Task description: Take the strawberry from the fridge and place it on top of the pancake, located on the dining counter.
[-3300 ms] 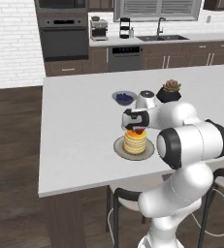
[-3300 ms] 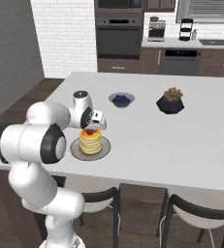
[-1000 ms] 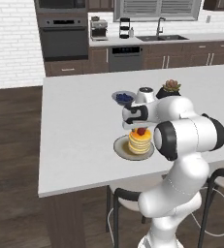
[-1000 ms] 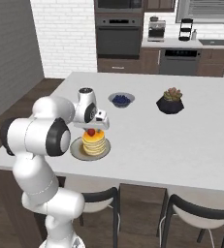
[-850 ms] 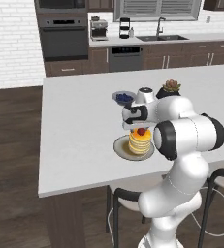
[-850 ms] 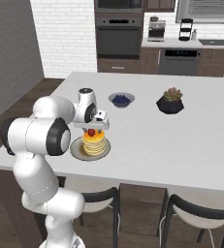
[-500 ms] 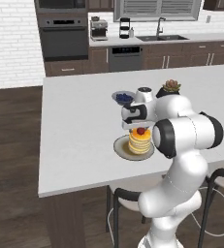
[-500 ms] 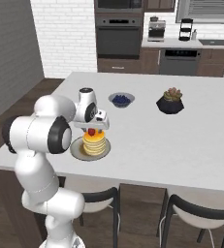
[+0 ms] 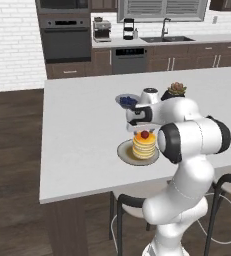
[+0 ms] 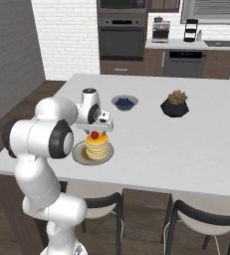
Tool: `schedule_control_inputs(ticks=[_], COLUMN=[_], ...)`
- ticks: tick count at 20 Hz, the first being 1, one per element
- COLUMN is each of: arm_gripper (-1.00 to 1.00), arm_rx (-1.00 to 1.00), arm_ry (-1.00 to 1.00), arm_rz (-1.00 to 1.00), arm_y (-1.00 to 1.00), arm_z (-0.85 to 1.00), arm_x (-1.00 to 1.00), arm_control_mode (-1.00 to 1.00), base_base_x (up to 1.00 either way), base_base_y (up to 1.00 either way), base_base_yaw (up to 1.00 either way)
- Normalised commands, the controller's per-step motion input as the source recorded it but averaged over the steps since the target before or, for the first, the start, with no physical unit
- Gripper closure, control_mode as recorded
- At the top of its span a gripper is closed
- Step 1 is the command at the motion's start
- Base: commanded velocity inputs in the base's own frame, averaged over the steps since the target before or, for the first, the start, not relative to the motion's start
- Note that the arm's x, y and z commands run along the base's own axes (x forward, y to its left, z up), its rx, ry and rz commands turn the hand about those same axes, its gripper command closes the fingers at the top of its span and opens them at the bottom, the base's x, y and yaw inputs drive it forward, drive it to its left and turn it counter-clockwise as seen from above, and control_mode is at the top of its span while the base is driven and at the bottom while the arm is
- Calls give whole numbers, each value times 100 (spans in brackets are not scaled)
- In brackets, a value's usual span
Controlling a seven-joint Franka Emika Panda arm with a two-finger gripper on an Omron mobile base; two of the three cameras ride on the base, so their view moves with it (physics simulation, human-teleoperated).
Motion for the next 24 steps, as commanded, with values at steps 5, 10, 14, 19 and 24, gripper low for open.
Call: schedule_control_inputs(ticks=[5,10,14,19,24], arm_gripper=[-100,-100,-100,-100,-100], arm_rx=[0,0,0,0,0], arm_ry=[-6,-11,-20,-18,-19], arm_rz=[0,0,0,1,2], arm_y=[-2,0,0,0,0], arm_z=[21,48,69,41,13], arm_x=[-17,-51,-67,-94,-100], arm_control_mode=[-100,-100,-100,-100,-100], base_base_x=[0,0,0,0,0], base_base_y=[0,0,0,0,0], base_base_yaw=[0,0,0,0,0])
